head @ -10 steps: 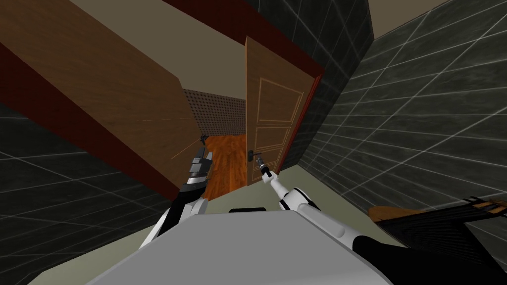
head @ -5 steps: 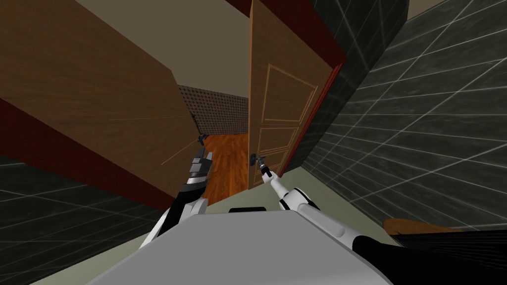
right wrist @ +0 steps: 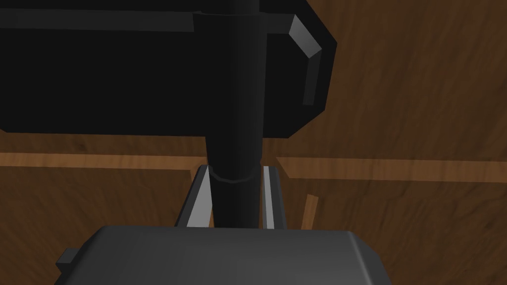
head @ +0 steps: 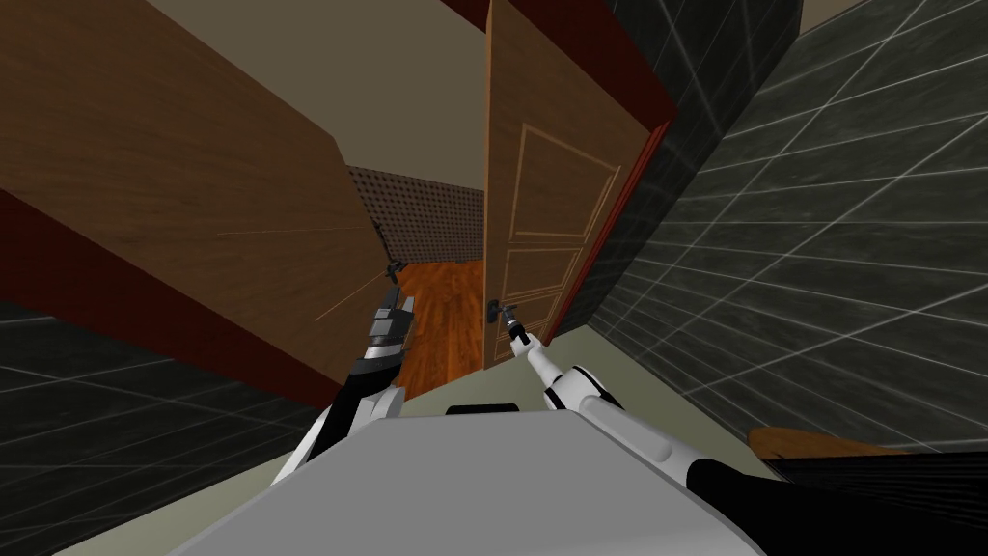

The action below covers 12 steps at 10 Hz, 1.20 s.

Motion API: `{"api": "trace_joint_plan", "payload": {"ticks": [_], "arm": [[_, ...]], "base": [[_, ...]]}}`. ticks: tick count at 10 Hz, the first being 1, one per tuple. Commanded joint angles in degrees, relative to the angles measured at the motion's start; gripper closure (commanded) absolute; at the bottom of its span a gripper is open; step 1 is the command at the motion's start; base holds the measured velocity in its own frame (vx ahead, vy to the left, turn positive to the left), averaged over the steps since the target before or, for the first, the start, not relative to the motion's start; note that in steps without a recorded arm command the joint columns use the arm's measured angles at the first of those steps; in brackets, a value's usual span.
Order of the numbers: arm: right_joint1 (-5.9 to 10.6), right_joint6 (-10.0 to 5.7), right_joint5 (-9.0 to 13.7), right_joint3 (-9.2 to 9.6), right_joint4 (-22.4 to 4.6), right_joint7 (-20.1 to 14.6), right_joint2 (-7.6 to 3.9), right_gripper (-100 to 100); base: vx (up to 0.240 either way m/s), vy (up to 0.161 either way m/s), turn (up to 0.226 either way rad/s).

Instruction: Push the door open

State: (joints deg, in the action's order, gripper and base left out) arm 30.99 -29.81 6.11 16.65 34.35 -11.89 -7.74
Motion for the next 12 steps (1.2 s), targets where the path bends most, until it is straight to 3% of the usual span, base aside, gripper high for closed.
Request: {"api": "trace_joint_plan", "payload": {"ticks": [1,5,7,11,12], "arm": [[-0.31,-0.01,0.0,0.1,-0.1,0.0,0.09,100],[-0.14,0.03,0.5,-1.71,-0.3,0.7,-0.52,100],[-0.14,0.03,0.5,-1.71,-0.3,0.7,-0.52,100],[-0.3,0.06,1.0,-3.8,-0.8,1.7,-1.15,100],[-0.4,0.08,1.3,-5.04,-1.0,2.2,-1.53,100]], "base": [[0.0,0.0,0.0],[0.138,0.087,-0.033],[0.093,0.043,0.002],[0.135,0.117,-0.053],[0.137,0.137,-0.041]]}}
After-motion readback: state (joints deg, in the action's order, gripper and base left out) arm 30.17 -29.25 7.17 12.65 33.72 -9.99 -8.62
